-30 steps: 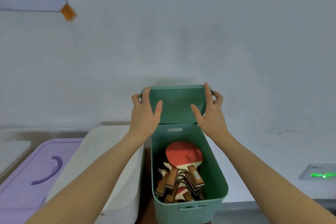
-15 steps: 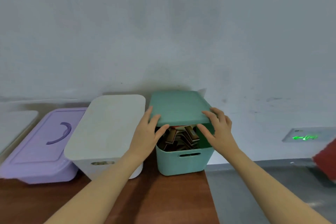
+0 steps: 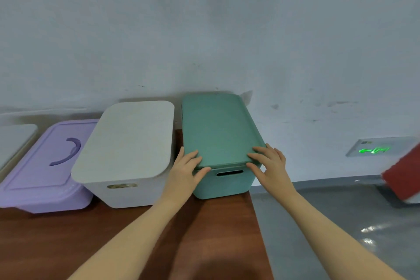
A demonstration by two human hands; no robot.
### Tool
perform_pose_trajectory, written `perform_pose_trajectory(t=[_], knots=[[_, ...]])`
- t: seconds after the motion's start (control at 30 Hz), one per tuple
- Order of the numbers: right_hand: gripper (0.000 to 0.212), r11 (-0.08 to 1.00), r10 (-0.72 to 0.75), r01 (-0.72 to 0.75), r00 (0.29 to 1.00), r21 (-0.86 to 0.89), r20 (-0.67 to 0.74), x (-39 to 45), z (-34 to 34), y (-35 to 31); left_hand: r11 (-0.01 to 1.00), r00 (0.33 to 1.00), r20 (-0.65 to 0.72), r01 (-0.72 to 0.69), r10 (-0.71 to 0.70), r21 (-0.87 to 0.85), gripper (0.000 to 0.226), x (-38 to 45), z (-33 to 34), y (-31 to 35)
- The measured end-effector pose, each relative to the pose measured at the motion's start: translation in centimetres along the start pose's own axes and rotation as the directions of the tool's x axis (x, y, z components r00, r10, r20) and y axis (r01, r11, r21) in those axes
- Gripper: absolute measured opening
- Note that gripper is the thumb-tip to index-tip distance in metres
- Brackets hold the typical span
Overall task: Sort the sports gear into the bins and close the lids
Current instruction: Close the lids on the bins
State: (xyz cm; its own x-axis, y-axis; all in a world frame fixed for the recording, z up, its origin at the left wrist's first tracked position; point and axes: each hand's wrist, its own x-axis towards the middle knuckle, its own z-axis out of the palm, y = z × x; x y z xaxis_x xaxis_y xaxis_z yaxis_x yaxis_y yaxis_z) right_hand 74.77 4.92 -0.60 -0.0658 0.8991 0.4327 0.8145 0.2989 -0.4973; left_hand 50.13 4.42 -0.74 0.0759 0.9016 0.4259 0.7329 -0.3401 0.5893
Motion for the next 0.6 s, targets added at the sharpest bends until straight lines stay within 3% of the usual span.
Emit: perform_pose_trajectory(t=[0.27,0.43,0.6], knots=[[0.028,0.999,-0.040,0.041,0.997,0.022,-0.059,-0.20,0.16,-0.14,0.993,0.998,-0.056,-0.024,0.017,-0.115,0.023,-0.38,-0.69,-0.04],[0.037,0.999,-0.033,0.034,0.998,0.018,-0.052,-0.71,0.35,-0.14,0.993,0.992,-0.062,-0.114,0.114,0.014,0.025,-0.24,-0.61,-0.49],[0.029,0.999,0.023,-0.023,1.000,0.036,0.000,-0.90,0.33,-0.23,0.976,0.980,-0.080,-0.168,0.180,0.139,0.026,-0.64,-0.65,-0.21]])
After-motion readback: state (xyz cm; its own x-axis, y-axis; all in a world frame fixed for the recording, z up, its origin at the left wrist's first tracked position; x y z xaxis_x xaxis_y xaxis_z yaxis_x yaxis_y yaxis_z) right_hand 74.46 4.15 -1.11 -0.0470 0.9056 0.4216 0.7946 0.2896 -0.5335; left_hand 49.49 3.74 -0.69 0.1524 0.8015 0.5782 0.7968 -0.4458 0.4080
